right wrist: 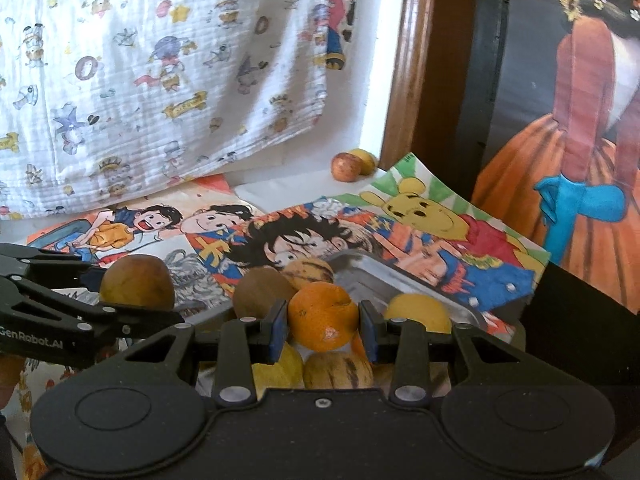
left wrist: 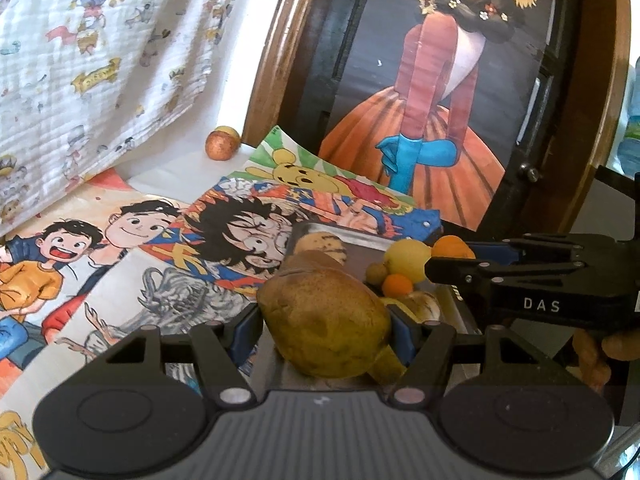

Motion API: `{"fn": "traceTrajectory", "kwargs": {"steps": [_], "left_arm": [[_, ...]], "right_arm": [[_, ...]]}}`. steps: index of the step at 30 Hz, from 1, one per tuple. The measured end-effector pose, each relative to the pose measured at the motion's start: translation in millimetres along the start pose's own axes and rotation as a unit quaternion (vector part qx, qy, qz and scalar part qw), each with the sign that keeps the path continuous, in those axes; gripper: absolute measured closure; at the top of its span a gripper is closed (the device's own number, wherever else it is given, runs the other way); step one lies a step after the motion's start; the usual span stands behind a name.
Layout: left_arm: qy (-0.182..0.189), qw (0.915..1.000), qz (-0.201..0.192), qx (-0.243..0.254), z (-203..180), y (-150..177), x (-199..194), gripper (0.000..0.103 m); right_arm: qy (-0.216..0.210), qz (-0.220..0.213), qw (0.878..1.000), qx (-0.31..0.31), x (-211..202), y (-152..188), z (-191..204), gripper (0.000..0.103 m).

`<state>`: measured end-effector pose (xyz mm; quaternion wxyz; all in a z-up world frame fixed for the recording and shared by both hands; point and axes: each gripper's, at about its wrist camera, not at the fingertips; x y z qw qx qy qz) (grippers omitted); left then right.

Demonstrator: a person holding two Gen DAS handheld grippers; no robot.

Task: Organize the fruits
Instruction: 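Carry the pear toward the tray with the left tool while the right tool carries the orange, then lower the pear and orange onto the tray with both tools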

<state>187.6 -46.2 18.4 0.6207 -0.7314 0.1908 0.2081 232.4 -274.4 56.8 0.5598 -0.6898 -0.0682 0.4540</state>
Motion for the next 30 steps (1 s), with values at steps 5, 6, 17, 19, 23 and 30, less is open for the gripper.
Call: {"fn": "traceTrajectory", "kwargs": {"steps": [5,6,17,19,23,30], "left_arm": [[0.007,0.9999,0.008,0.008,-9.1,9.0,-2.4,0.033],[0.008,0.9999,0.009,0.010,-10.8,10.7,-2.9,0.033],[0.006,0.9995,0.022,0.022,-19.4,19.9,-6.4,0.033],[0.006,0.9994,0.025,0.022,-19.8,21.0,-6.3,0.033],[0.002,0.9993,0.032,0.019,-18.8,22.5,-4.8,0.033],[-0.001,0.9990,0.043,0.015,-16.6,24.5,-2.9,0.033]], "right_arm": [[0.006,0.001,1.000,0.009,-11.8,12.5,-0.8,0.064],[0.007,0.001,1.000,0.011,-14.3,15.4,-0.4,0.064],[0.005,0.005,0.999,0.033,-27.9,39.3,4.2,0.064],[0.004,0.007,0.999,0.035,-28.0,42.2,5.3,0.064],[0.001,0.009,0.999,0.039,-27.5,46.3,7.6,0.064],[-0.006,0.013,0.999,0.047,-26.1,54.0,11.5,0.063]]}}
Point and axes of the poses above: each gripper's, at about its wrist camera, not at the fingertips, and x roughly the way its jaws point, z to its left, y to its underside, and after that the axes turned 14 degrees about -y, right-handed
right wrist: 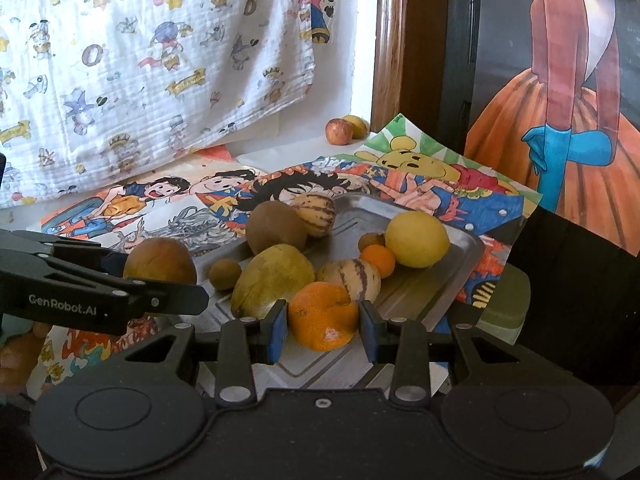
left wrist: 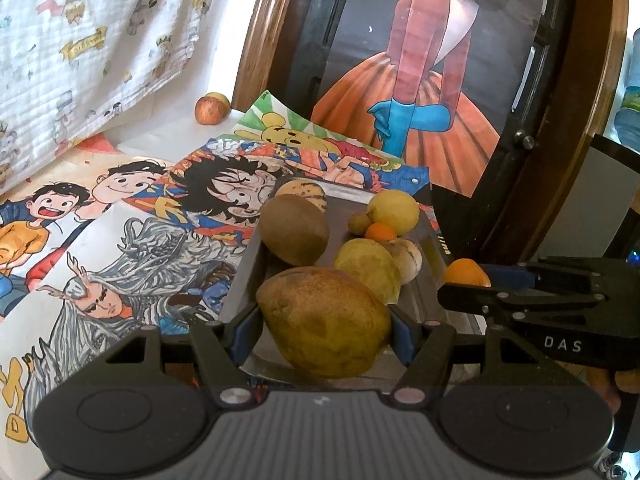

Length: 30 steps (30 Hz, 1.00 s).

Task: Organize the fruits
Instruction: 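Lower the pear and orange onto the tray with both tools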

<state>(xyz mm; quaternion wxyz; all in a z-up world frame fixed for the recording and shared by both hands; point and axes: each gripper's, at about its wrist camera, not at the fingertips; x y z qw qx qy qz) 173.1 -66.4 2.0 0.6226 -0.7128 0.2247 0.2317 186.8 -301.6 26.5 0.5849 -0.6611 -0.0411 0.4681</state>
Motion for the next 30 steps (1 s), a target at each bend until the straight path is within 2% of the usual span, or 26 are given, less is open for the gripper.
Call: {"fn": "traceTrajectory", "kwargs": {"steps": [20,30], "left_arm": [[0.012,0.9979,0.035,0.053,-21.1,-1.4,21.0,0.033],[0.004,0.9979,0.044,0.048,-19.8,-8.2,35.4,0.033]], "right_arm": [[0.018,0.011,1.000,0.002,4.9,14.3,-9.4,0.063],[0.028,0.012,1.000,0.001,14.2,10.8,-21.7,0.063]]}}
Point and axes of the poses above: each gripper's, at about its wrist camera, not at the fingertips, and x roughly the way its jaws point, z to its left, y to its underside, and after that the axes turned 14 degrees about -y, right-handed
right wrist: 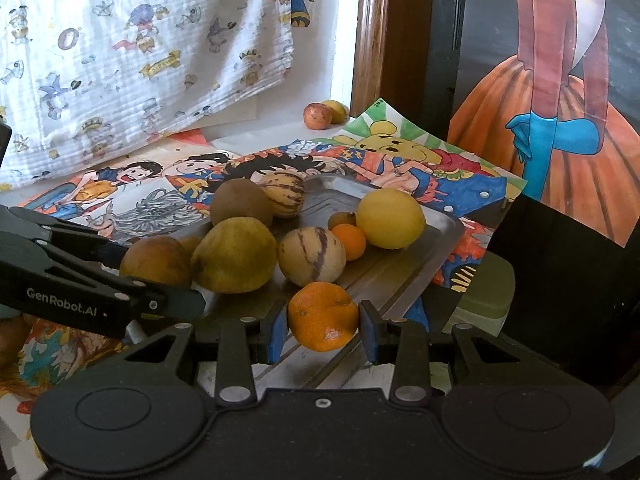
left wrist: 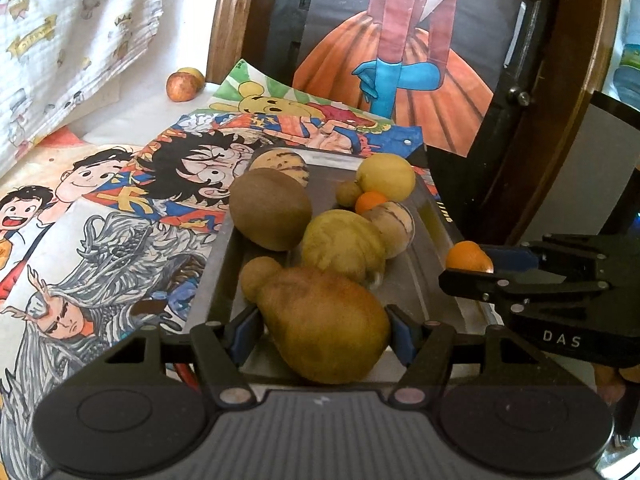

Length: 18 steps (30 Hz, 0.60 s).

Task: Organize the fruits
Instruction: 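Lower the pear and orange onto the tray with both tools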

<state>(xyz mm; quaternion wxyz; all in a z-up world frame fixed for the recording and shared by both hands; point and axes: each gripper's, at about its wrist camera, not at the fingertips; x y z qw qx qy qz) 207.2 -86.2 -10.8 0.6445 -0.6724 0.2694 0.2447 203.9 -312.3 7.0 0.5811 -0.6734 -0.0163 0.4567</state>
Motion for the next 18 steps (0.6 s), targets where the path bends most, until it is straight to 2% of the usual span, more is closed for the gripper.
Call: {"fn": "traceTrajectory", "kwargs": {"steps": [6,10,18], "left_arm": [[0.000,1.0000,-0.001,-0.002,-0.5,-4.5,6.0,0.036],[0.011,0.9999,-0.007,-0.005,-0.9,-9.6,8.8,0.043],[0.013,0.9998,-0.012,-0.004,-1.4,-7.0,8.8,0.043]], "right_arm": [[0.005,0.004,1.000,0.000,13.6,-2.3,-6.0,0.064],[0.013,0.004,1.000,-0.004,22.1,-5.3,-9.1,0.064],[0.015,0.007,1.000,0.004,31.0,-4.9,-14.4,0.063]]}}
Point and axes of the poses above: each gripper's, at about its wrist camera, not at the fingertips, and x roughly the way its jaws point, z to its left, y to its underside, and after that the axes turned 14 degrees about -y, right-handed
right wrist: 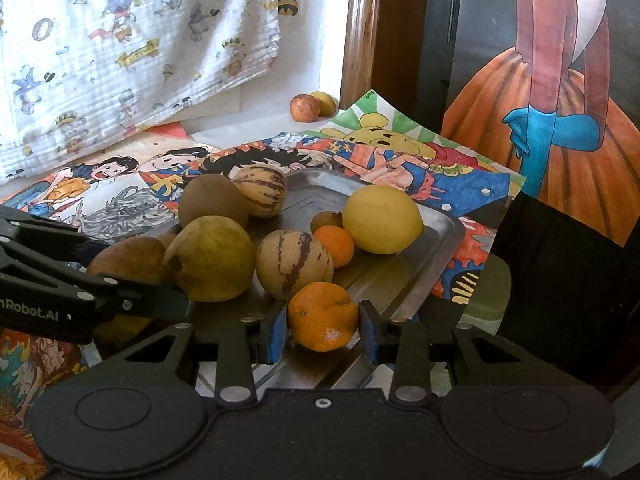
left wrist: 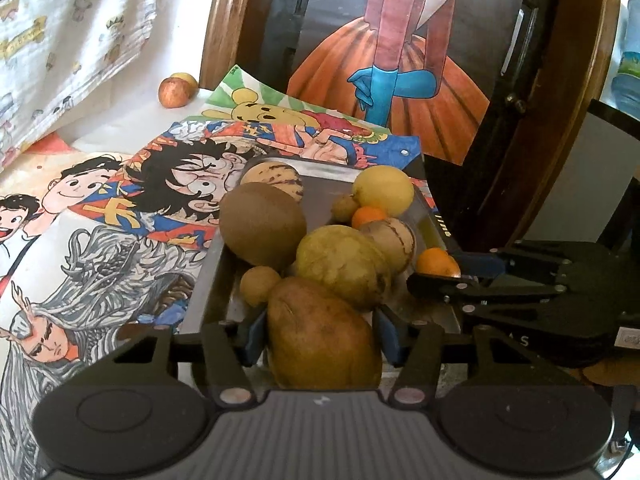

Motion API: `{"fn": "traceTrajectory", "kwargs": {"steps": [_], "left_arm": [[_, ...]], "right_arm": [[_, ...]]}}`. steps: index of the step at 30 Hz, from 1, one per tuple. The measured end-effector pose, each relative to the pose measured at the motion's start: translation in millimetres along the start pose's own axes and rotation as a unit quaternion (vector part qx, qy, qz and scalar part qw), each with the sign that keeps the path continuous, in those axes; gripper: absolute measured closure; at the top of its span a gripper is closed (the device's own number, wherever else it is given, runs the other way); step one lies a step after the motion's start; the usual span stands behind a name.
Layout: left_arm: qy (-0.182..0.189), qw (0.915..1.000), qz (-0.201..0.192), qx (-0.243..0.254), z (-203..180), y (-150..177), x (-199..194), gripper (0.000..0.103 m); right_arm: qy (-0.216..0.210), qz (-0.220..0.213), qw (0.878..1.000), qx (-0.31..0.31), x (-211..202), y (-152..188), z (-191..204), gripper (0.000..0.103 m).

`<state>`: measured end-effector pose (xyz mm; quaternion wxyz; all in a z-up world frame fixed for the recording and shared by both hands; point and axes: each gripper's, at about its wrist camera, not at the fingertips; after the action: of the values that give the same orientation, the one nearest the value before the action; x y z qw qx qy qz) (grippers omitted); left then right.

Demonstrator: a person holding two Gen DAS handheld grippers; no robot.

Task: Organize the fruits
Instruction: 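Lower the pear and orange onto the tray with both tools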

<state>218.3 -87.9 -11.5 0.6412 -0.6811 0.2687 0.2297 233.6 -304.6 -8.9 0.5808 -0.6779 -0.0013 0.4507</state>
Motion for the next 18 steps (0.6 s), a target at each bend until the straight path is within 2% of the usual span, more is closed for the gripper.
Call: {"fn": "traceTrajectory", "kwargs": {"steps": [12,18], "left_arm": [[-0.003,1.0000,0.005,-0.004,2.8,1.7,-1.9,0.042],[-0.011,0.9999,0.002,-0.013,5.0,2.5,-5.1,0.035]], "right_arm": [[-0.001,-0.001,1.000,0.003,1.9,2.5,1.8,0.063],[0.000,-0.005,1.000,0.001,1.7,4.7,4.8,0.059]]}}
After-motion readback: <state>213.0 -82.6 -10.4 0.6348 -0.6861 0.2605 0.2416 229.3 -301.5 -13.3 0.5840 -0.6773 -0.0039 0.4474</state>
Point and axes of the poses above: each gripper's, at about its wrist camera, not at the fingertips, and x roughly the way its jaws point, z to its left, y to its underside, and after that the axes turned 14 degrees about -y, right-handed
